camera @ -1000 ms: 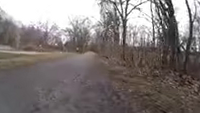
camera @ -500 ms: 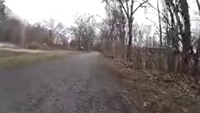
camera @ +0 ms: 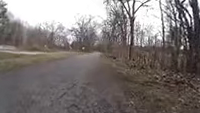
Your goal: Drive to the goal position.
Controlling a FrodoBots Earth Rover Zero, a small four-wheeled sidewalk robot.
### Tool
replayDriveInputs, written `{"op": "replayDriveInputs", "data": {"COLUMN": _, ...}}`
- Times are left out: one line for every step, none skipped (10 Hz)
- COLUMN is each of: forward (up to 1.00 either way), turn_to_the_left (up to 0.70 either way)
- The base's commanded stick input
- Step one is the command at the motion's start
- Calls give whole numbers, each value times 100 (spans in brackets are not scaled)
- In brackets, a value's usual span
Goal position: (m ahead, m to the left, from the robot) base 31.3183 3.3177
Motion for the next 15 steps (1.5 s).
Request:
{"op": "replayDriveInputs", "data": {"forward": 100, "turn_to_the_left": 22}}
{"op": "replayDriveInputs", "data": {"forward": 100, "turn_to_the_left": 33}}
{"op": "replayDriveInputs", "data": {"forward": 100, "turn_to_the_left": 0}}
{"op": "replayDriveInputs", "data": {"forward": 100, "turn_to_the_left": 0}}
{"op": "replayDriveInputs", "data": {"forward": 100, "turn_to_the_left": 0}}
{"op": "replayDriveInputs", "data": {"forward": 100, "turn_to_the_left": 0}}
{"op": "replayDriveInputs", "data": {"forward": 100, "turn_to_the_left": 0}}
{"op": "replayDriveInputs", "data": {"forward": 100, "turn_to_the_left": 0}}
{"op": "replayDriveInputs", "data": {"forward": 100, "turn_to_the_left": 0}}
{"op": "replayDriveInputs", "data": {"forward": 100, "turn_to_the_left": 0}}
{"op": "replayDriveInputs", "data": {"forward": 100, "turn_to_the_left": 0}}
{"op": "replayDriveInputs", "data": {"forward": 100, "turn_to_the_left": 0}}
{"op": "replayDriveInputs", "data": {"forward": 100, "turn_to_the_left": 0}}
{"op": "replayDriveInputs", "data": {"forward": 100, "turn_to_the_left": 0}}
{"op": "replayDriveInputs", "data": {"forward": 100, "turn_to_the_left": 0}}
